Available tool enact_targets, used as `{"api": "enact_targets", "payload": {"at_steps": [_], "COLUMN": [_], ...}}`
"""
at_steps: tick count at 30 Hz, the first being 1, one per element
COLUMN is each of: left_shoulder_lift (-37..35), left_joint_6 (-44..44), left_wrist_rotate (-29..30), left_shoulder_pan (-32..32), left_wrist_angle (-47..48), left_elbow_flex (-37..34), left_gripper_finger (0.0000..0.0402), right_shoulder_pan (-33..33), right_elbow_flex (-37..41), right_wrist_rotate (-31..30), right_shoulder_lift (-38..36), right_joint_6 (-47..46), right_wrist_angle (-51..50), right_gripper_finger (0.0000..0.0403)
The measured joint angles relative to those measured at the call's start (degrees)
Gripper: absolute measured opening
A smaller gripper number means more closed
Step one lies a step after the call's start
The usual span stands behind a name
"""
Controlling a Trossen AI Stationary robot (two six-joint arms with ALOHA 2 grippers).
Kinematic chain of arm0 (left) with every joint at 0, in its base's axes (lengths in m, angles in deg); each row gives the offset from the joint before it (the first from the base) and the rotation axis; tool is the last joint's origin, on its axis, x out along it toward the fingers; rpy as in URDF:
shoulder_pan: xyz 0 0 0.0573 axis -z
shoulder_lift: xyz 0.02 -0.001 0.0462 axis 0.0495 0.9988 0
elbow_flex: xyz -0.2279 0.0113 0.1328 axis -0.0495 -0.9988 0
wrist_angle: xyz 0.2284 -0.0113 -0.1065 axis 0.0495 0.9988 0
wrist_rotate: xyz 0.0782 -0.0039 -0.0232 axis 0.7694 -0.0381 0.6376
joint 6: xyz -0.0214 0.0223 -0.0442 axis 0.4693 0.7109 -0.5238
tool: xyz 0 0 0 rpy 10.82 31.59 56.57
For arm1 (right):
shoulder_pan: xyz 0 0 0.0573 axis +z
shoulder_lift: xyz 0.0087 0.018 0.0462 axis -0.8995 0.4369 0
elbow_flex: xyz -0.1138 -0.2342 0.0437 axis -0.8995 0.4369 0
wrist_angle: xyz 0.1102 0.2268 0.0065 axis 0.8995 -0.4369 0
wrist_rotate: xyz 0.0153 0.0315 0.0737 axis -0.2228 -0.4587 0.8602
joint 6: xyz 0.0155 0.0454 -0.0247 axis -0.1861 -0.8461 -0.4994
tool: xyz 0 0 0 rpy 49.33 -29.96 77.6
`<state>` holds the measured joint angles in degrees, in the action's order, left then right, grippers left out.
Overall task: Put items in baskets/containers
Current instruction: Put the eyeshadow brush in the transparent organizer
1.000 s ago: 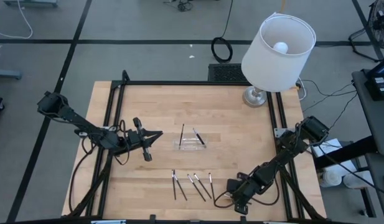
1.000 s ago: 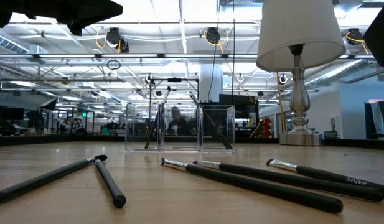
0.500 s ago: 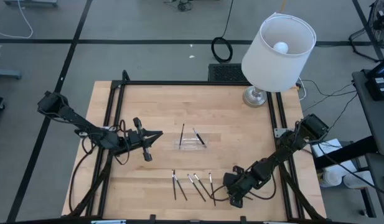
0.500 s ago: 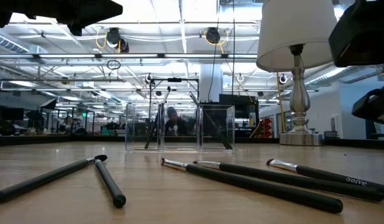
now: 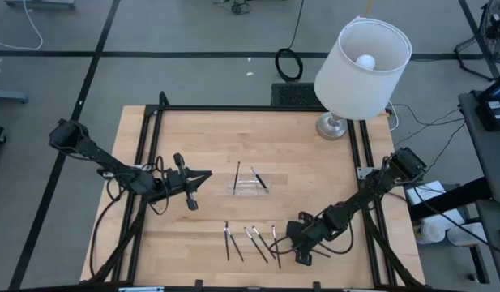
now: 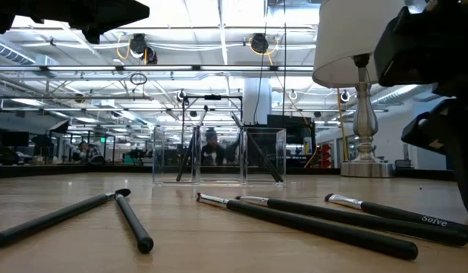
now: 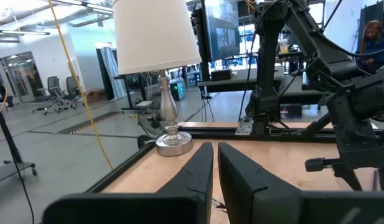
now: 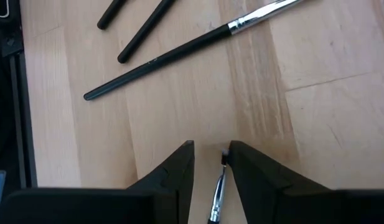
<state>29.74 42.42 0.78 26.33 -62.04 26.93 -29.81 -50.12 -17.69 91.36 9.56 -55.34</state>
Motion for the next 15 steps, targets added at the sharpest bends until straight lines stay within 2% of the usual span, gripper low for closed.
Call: {"api": "enact_targets", "payload": {"at_steps": [8, 15], "left_shoulder_lift": [0.0, 0.0], "left_joint_6": [0.16, 0.12], "left_wrist_rotate": [-0.02, -0.02], "left_shoulder_pan": [0.02, 0.0], "left_wrist_angle": [0.02, 0.02], "left_elbow_flex": [0.0, 0.0], "left_gripper_finger": [0.0035, 0.0035], "right_shoulder_pan": [0.13, 0.15], "right_elbow_flex": [-0.12, -0.07], "right_wrist_rotate": [2.49, 3.54], "right_shoulder_lift": [-0.02, -0.02], "right_joint_6": [-3.5, -3.63], "right_wrist_angle": [-6.04, -5.81], "right_gripper_finger": [0.0088, 0.0084]}}
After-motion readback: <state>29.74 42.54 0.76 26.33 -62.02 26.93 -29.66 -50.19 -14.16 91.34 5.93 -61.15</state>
